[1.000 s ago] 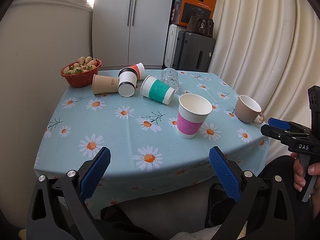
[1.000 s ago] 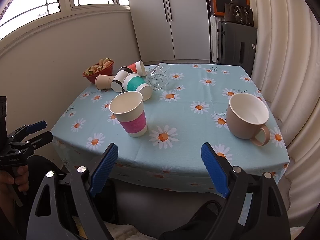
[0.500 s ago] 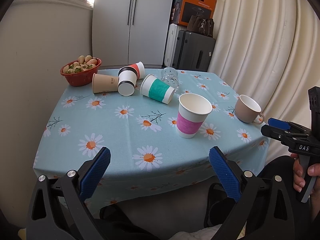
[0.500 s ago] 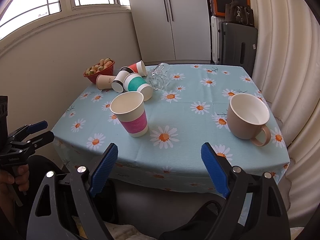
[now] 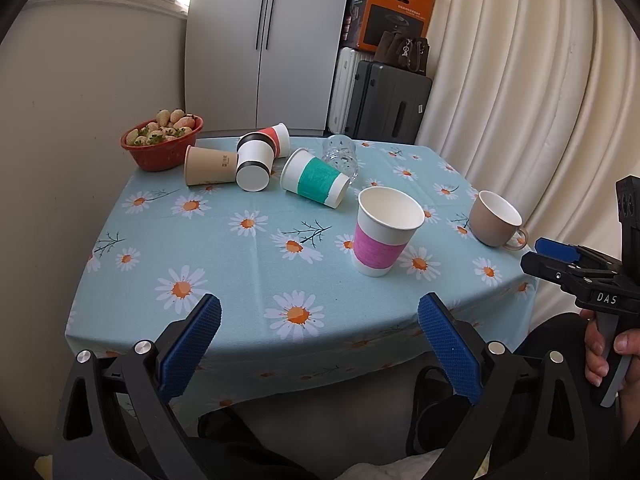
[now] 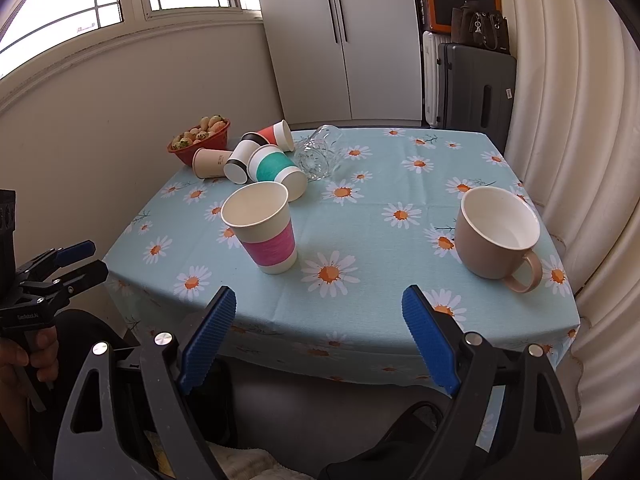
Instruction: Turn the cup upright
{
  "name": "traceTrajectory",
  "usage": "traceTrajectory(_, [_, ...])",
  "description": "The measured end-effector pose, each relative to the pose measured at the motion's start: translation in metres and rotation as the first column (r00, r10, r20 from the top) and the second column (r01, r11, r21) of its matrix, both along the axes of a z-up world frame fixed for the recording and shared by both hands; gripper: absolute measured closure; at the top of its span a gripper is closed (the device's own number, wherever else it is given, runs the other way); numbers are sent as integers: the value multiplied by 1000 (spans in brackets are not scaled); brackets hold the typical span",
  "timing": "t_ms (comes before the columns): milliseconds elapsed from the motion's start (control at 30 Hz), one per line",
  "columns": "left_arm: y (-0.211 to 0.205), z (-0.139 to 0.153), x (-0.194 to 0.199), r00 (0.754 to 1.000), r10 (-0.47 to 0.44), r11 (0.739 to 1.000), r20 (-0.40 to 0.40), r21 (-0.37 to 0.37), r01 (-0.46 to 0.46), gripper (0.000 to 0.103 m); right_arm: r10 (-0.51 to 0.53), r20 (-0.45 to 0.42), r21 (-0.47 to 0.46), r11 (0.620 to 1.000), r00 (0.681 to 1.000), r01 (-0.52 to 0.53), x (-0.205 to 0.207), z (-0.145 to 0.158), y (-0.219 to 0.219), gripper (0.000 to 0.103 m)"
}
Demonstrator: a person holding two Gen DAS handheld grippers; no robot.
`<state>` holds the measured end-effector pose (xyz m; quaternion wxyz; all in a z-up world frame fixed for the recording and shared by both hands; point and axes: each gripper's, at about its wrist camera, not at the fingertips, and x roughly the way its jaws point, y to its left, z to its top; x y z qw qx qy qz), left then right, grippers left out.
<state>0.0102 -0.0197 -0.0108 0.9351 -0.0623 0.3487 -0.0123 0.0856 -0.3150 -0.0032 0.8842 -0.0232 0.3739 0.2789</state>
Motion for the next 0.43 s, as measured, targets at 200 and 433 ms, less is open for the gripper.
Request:
traceTrajectory(200, [0,0,0,1000,-2,1000,-1,-4,2,7,0,-1,0,1000,1000,0,0,0,0,19])
traceTrajectory(433, [1,1,0,1000,1,1000,0,-8,-1,7,-2,1,-1,1000,1000,2,0,0,0,19])
